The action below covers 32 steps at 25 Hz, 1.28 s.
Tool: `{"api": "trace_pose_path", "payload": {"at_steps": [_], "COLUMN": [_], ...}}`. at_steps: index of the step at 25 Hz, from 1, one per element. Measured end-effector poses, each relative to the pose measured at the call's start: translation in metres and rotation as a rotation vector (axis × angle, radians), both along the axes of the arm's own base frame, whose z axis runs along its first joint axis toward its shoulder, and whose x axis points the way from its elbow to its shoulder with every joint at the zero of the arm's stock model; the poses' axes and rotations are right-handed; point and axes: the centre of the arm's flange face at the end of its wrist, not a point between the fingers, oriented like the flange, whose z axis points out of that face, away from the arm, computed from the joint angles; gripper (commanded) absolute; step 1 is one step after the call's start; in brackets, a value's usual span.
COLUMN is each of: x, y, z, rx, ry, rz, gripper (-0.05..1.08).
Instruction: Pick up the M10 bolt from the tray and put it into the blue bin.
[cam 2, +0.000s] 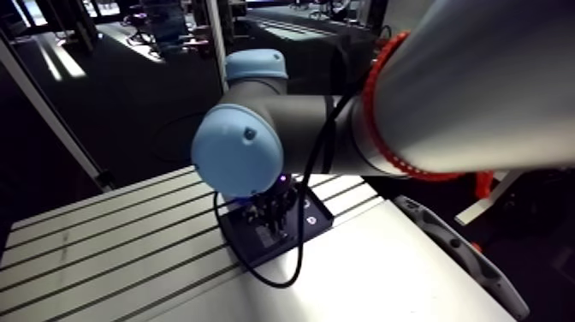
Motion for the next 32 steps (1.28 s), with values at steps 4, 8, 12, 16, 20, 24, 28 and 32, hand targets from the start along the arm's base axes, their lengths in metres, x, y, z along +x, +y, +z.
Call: {"api": "trace_pose_path", "payload": {"at_steps": [4,8,12,16,20,24,28,32], "x": [-0.004,-0.007,-0.012,-0.016,-0.016,-0.014,-0.013,-0.020], "y": [0.007,0.009,0.009,0.008,0.006,0.004,0.004,0.007], "z": [0.008,0.014,0.024,0.034,0.042,0.050,0.064,0.082], "rx": [0.014,0.023,0.032,0.035,0.032,0.019,0.006,-0.019], "ry": [0.015,0.028,0.049,0.067,0.075,0.070,0.065,0.056], "rz": [-0.007,-0.006,0.011,0.057,0.121,0.240,0.415,0.594], "gripper": [0.94,0.99,1.07,1.07,1.07,1.07,1.07,1.07]}}
